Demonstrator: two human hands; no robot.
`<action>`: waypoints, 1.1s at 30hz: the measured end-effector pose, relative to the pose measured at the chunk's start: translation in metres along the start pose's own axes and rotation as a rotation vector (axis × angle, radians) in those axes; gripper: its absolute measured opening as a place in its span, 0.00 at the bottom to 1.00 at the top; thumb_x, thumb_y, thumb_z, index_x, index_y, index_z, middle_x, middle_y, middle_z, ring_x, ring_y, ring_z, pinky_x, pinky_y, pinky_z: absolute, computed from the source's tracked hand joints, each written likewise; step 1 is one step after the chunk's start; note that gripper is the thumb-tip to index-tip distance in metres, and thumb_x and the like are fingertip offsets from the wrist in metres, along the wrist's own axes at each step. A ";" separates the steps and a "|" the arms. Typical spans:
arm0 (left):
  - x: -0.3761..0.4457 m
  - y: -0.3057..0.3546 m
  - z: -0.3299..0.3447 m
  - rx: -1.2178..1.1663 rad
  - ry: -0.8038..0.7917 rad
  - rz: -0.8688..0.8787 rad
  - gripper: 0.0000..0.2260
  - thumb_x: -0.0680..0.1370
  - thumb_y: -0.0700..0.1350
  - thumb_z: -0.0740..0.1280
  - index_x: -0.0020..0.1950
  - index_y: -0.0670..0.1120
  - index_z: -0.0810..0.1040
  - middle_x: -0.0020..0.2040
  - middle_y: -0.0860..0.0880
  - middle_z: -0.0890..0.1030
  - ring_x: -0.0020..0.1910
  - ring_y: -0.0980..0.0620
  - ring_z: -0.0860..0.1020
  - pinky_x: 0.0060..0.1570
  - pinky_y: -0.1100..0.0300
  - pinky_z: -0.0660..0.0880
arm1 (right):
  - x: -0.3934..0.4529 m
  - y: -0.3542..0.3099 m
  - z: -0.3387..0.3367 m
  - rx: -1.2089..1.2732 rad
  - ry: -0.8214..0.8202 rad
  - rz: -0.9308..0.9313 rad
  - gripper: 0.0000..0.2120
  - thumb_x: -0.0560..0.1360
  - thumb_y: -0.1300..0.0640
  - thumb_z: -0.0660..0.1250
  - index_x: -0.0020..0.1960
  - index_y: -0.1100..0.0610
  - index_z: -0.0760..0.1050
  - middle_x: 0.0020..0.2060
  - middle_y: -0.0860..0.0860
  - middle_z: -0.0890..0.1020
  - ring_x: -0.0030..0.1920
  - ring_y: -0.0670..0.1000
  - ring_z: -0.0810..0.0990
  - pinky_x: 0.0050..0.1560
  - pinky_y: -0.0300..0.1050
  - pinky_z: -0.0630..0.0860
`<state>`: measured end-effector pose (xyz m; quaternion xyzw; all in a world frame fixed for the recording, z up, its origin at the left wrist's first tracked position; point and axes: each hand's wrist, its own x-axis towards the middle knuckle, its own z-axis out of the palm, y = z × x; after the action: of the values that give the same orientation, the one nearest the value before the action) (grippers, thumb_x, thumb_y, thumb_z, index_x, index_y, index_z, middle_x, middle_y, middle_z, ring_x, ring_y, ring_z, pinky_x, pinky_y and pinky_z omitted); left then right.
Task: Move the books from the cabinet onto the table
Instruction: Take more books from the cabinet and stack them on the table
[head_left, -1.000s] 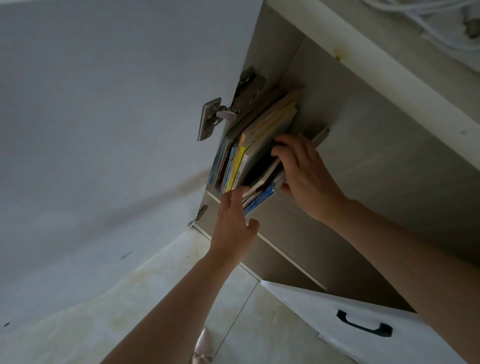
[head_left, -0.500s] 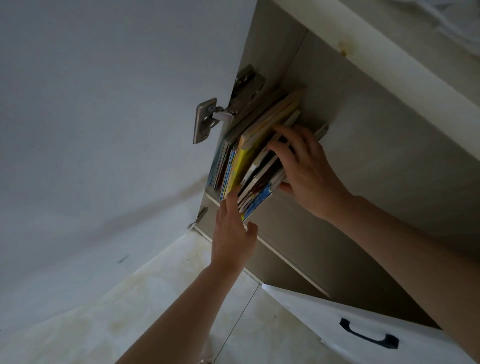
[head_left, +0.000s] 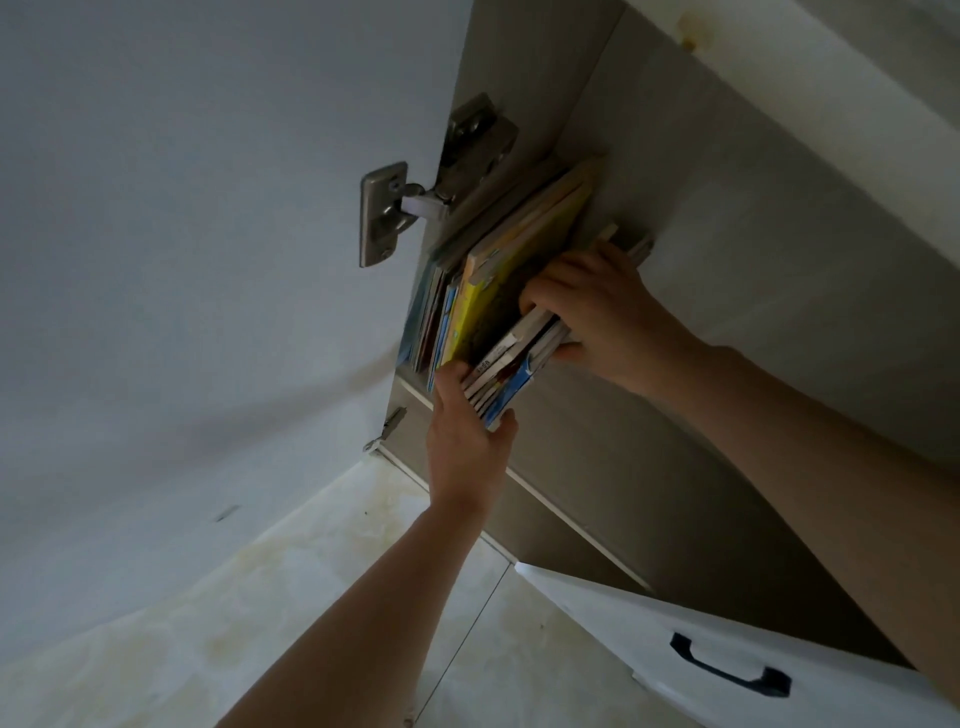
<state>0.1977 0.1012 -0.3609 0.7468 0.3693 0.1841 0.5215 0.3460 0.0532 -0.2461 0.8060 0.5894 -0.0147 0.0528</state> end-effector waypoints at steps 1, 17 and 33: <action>0.006 -0.001 0.002 0.005 0.000 0.006 0.28 0.71 0.44 0.74 0.66 0.48 0.64 0.63 0.46 0.77 0.59 0.46 0.78 0.51 0.52 0.81 | -0.001 -0.001 0.000 0.013 0.000 0.010 0.25 0.62 0.56 0.78 0.55 0.53 0.74 0.53 0.51 0.78 0.60 0.58 0.72 0.64 0.66 0.65; -0.014 -0.016 -0.015 0.262 0.043 0.214 0.22 0.66 0.48 0.79 0.57 0.45 0.78 0.45 0.48 0.85 0.41 0.48 0.83 0.46 0.42 0.81 | -0.030 -0.027 0.001 0.063 0.032 -0.048 0.29 0.60 0.56 0.80 0.55 0.50 0.69 0.52 0.47 0.78 0.55 0.57 0.74 0.50 0.67 0.74; -0.014 -0.066 -0.059 0.216 -0.084 0.289 0.24 0.67 0.52 0.75 0.58 0.42 0.80 0.52 0.44 0.85 0.50 0.45 0.84 0.50 0.38 0.80 | -0.073 0.004 0.022 0.905 0.189 0.666 0.51 0.61 0.60 0.80 0.75 0.47 0.55 0.70 0.49 0.68 0.70 0.47 0.63 0.63 0.39 0.64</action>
<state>0.1259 0.1413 -0.3967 0.8507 0.2538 0.1850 0.4215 0.3280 -0.0197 -0.2614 0.8885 0.2403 -0.1764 -0.3490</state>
